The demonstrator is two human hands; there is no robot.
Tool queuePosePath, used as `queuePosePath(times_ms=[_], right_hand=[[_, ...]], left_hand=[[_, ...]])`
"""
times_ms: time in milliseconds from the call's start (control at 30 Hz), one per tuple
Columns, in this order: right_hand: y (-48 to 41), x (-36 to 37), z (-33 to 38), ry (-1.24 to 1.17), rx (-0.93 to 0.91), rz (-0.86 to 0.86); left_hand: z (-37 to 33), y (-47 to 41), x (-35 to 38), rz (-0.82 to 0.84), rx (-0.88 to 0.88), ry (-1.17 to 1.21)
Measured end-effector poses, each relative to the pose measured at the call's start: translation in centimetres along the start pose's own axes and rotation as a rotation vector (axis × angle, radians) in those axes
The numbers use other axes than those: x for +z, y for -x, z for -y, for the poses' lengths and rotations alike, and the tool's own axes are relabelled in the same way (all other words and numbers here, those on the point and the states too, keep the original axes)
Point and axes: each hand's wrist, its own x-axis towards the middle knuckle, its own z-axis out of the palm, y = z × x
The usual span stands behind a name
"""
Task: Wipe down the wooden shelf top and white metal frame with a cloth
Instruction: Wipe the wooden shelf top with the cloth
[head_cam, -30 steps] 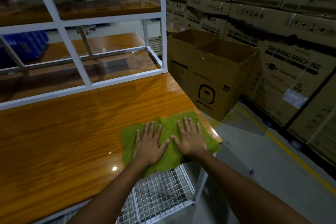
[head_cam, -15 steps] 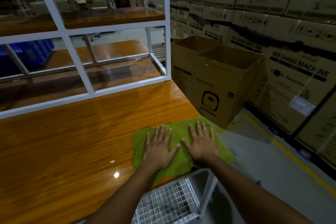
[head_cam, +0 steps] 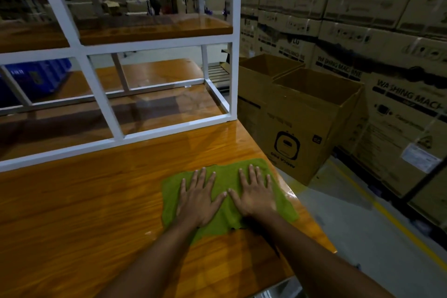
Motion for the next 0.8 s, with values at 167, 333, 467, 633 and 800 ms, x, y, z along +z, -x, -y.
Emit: queuePosePath(times_ms=[167, 333, 467, 633, 800], right_hand=[[-2.7, -0.1, 0.5, -0.022, 0.010, 0.002], [-5.6, -0.5, 1.1, -0.049, 0.097, -0.010], [-8.0, -0.5, 1.6, -0.064, 0.156, -0.037], [-11.7, -0.6, 1.2, -0.067, 0.151, -0.033], [-15.1, -0.7, 0.6, -0.047, 0.118, -0.026]], left_hand=[[1.0, -2.9, 0.1, 0.003, -0.010, 0.009], [1.6, -6.1, 0.1, 0.016, -0.003, 0.010], [1.8, -9.1, 0.3, 0.028, 0.003, -0.002], [2.1, -12.3, 0.2, 0.020, 0.006, -0.002], [2.4, -15.4, 0.1, 0.045, -0.007, 0.013]])
